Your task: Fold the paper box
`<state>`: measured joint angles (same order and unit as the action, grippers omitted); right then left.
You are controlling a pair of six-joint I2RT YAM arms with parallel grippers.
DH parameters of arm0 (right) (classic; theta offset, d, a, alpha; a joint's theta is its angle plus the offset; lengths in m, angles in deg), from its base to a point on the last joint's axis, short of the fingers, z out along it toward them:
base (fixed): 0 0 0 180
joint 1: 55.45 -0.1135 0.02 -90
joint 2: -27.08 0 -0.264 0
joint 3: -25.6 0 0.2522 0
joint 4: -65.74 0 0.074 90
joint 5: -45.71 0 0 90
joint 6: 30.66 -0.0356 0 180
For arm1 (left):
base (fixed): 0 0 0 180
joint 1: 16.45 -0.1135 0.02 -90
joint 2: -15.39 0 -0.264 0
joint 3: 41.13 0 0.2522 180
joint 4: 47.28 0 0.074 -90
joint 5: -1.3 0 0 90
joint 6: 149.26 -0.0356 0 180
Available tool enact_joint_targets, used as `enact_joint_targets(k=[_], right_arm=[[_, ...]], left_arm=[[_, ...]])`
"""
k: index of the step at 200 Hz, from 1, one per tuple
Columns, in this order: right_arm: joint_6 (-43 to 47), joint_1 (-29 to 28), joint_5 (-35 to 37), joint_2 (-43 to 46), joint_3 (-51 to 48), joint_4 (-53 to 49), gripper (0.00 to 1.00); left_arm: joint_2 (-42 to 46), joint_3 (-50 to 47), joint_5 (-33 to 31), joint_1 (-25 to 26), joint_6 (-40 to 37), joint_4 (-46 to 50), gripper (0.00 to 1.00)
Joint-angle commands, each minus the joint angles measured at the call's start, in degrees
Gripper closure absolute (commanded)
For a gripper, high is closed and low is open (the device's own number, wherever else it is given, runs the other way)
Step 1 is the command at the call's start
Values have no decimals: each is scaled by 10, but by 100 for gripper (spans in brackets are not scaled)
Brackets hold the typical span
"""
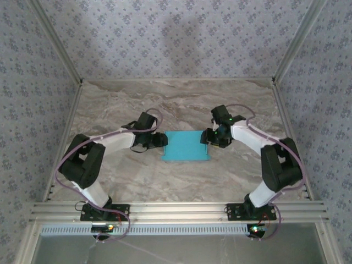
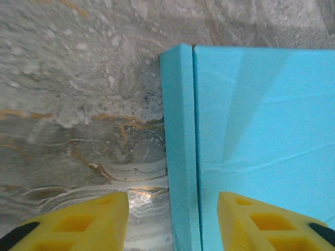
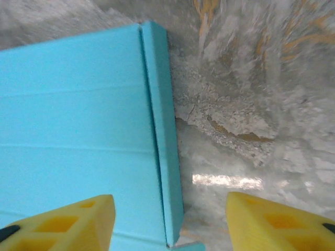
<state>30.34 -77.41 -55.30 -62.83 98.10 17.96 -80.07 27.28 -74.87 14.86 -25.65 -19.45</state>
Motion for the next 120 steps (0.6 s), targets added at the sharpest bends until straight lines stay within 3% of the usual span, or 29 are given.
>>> enact_joint_targets(k=[1,35,67,120], right_arm=[[23,6,22,46,4,-34,37],[25,21,-30,45,-16,-7,38],[9,68,-159,19,-64,119,38],[14,85,-194,-22,-77,169,38]], left_arm=[[37,63,-43,3,-60,80,51],[9,93,-5,-1,-73,87,52],[-31,62,32,-15,-37,30,59],[-32,31,37,-30,-29,15,65]])
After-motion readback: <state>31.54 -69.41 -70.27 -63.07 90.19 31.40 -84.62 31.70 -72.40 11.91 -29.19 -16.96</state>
